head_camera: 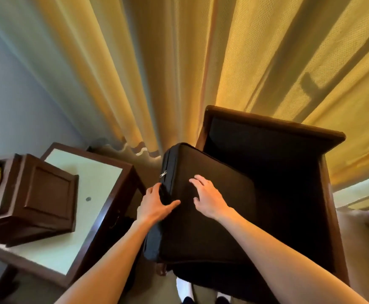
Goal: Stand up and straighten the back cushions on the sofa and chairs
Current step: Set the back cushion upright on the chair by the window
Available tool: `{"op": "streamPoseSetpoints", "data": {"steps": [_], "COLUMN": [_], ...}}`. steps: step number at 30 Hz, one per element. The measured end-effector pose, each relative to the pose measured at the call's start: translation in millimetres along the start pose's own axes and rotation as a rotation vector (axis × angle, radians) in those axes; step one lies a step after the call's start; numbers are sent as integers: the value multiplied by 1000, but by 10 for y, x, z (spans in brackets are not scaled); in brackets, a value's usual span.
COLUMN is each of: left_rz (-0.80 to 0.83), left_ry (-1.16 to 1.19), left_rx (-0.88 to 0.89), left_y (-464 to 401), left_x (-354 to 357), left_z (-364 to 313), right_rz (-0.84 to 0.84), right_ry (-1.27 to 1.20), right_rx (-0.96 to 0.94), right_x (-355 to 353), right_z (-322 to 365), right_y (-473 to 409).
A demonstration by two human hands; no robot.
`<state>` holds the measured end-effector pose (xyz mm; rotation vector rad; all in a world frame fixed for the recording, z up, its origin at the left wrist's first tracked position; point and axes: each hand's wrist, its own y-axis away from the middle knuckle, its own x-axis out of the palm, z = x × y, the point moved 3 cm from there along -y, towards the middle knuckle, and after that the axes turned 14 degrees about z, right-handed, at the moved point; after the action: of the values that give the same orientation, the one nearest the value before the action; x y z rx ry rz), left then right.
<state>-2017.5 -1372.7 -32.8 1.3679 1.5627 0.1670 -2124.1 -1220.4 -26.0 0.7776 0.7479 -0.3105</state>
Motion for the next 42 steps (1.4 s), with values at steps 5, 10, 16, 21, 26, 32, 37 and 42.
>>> {"op": "streamPoseSetpoints", "data": {"steps": [5,10,16,21,26,32,37,42], "left_rz": [87,162,76,66,24,7,21,21], "left_ry": [159,366,258,38,-202,-354,-442,-654], "left_rx": [-121,-224,-126,-53,128,250,347,489], "left_y": [21,130,244,268,438,658,773,880], "left_x": [327,550,506,523,703,857,880,558], "left_z": [280,421,-32,-676,-1170,-1698,-2142,-2736], "right_rz": [24,193,114,19,130,266,239,165], "right_ry": [451,664,745,834,1046,927,889,596], "right_rx": [-214,-246,-212,-88,38,-98,-159,-105], "right_x": [-92,-106,-467,-1014,-1391,-1667,-2031,-2296], "right_z": [277,409,296,32,-258,-779,-1211,-1598], "right_y": [-455,-631,-461,-285,51,626,984,1431]}}
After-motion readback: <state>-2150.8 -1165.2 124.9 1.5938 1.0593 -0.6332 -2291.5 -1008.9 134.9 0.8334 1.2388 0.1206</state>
